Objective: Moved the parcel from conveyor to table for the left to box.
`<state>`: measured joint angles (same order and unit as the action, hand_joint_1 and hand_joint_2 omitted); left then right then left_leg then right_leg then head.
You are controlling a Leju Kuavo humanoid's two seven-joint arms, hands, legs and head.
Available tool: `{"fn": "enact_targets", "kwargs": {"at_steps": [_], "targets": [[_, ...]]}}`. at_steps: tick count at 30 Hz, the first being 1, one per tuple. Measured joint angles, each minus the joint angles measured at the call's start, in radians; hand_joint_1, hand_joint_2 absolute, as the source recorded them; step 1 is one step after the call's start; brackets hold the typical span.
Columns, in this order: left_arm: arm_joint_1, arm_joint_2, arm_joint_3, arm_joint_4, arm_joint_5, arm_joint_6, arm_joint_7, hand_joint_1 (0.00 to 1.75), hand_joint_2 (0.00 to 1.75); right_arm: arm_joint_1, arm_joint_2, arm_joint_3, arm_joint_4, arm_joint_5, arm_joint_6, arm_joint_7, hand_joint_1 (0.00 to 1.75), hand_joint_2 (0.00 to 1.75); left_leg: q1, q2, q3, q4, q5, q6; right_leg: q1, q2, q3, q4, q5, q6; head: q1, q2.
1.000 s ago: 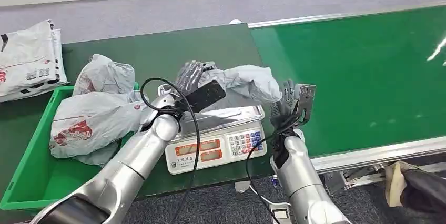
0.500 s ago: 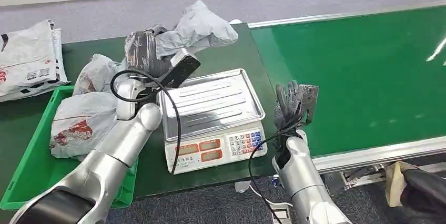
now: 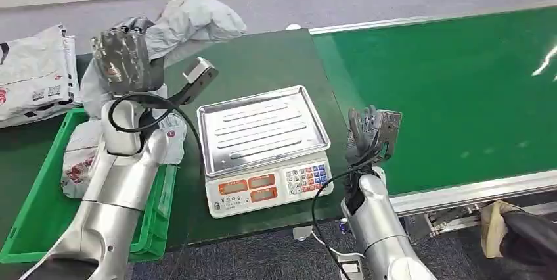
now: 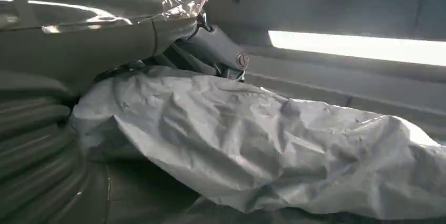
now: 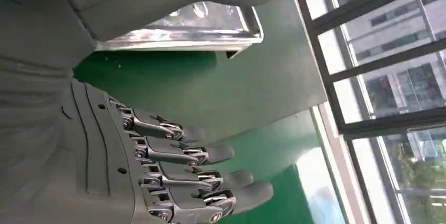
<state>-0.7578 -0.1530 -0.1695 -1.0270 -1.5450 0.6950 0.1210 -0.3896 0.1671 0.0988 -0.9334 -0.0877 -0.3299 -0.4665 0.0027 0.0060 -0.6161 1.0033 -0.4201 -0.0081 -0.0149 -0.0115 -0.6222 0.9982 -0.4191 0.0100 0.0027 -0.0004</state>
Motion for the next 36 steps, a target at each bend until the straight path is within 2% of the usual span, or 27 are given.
{"fn": "enact_targets", "kwargs": {"at_steps": [2, 7, 10, 14, 22, 26, 27, 28, 29, 32, 34, 36], "targets": [[0.030, 0.017, 0.019, -0.051, -0.003, 0.000, 0.043, 1.75, 1.75, 0.008, -0.002, -0.002, -0.005, 0.003, -0.009, 0.001, 0.00, 1.75, 0.000, 0.001, 0.000, 0.000, -0.001, -0.001, 0.000, 0.002, 0.000, 0.000, 0.000, 0.000, 0.000, 0.000], [0.137, 0.111, 0.037, -0.106, -0.004, 0.000, 0.256, 1.75, 1.75, 0.052, -0.013, -0.024, -0.048, 0.015, -0.016, 0.008, 0.00, 1.75, 0.000, 0.001, 0.001, -0.001, -0.001, -0.001, 0.001, 0.001, 0.000, 0.000, -0.002, -0.002, 0.000, 0.000], [0.225, 0.136, 0.064, -0.130, -0.004, 0.000, 0.273, 1.75, 1.75, 0.088, -0.018, -0.040, -0.082, 0.023, -0.016, 0.017, 0.00, 1.75, 0.000, 0.000, 0.000, -0.001, -0.001, -0.001, 0.001, 0.001, -0.001, 0.000, -0.002, -0.002, 0.000, 0.000], [0.284, 0.157, 0.078, -0.157, -0.004, 0.000, 0.288, 1.75, 1.75, 0.106, -0.019, -0.045, -0.105, 0.030, -0.016, 0.020, 0.00, 1.75, 0.000, 0.000, 0.000, -0.001, -0.002, -0.001, 0.000, 0.001, -0.001, 0.000, -0.002, -0.002, 0.000, 0.000], [0.487, 0.162, 0.141, -0.277, -0.004, -0.009, 0.276, 1.75, 1.75, 0.209, -0.019, -0.118, -0.212, 0.066, 0.010, 0.041, 0.00, 1.75, 0.000, 0.000, 0.000, 0.000, -0.005, 0.000, 0.000, 0.000, 0.000, -0.001, -0.006, 0.000, 0.000, 0.000], [0.516, 0.193, 0.100, -0.273, -0.004, -0.182, 0.437, 1.75, 1.75, 0.252, -0.018, -0.142, -0.273, 0.078, 0.034, 0.056, 0.00, 1.75, 0.000, 0.000, 0.001, -0.001, -0.007, -0.001, 0.000, -0.001, 0.000, -0.001, -0.008, 0.000, 0.000, 0.000], [0.520, 0.193, 0.086, -0.266, -0.004, -0.221, 0.433, 1.75, 1.75, 0.254, -0.018, -0.143, -0.276, 0.080, 0.038, 0.056, 0.00, 1.75, 0.000, 0.000, 0.001, -0.001, -0.007, -0.002, 0.000, -0.001, 0.001, -0.001, -0.008, 0.000, 0.000, 0.000], [0.524, 0.194, 0.082, -0.260, -0.005, -0.252, 0.422, 0.02, 1.75, 0.254, -0.018, -0.145, -0.277, 0.082, 0.043, 0.056, 0.00, 1.75, 0.000, 0.001, 0.001, -0.001, -0.007, -0.002, 0.000, 0.000, 0.000, -0.001, -0.007, 0.000, 0.000, 0.000], [0.523, 0.197, 0.077, -0.246, -0.005, -0.297, 0.436, 0.00, 0.00, 0.252, -0.018, -0.145, -0.276, 0.086, 0.049, 0.056, 0.00, 1.75, 0.000, 0.001, 0.002, -0.001, -0.007, -0.001, 0.000, 0.000, 0.001, -0.001, -0.007, 0.000, 0.000, 0.000], [0.519, 0.210, 0.052, -0.199, -0.005, -0.385, 0.473, 0.00, 0.00, 0.236, -0.016, -0.145, -0.271, 0.089, 0.061, 0.053, 0.00, 1.75, 0.000, 0.001, 0.003, -0.001, -0.007, -0.001, 0.000, 0.000, 0.002, -0.001, -0.007, -0.001, 0.000, 0.000], [0.510, 0.213, 0.052, -0.171, -0.005, -0.353, 0.459, 0.00, 0.00, 0.228, -0.016, -0.145, -0.266, 0.089, 0.062, 0.053, 0.00, 1.75, 0.000, 0.001, 0.003, -0.001, -0.006, -0.001, 0.000, 0.000, 0.002, -0.001, -0.006, -0.001, 0.000, 0.000], [0.494, 0.213, 0.063, -0.141, -0.005, -0.253, 0.400, 0.00, 0.00, 0.227, -0.015, -0.145, -0.264, 0.087, 0.059, 0.054, 0.00, 1.75, 0.000, 0.000, 0.003, -0.001, -0.005, -0.001, 0.001, -0.001, 0.003, -0.001, -0.006, 0.000, 0.000, 0.000]]}}
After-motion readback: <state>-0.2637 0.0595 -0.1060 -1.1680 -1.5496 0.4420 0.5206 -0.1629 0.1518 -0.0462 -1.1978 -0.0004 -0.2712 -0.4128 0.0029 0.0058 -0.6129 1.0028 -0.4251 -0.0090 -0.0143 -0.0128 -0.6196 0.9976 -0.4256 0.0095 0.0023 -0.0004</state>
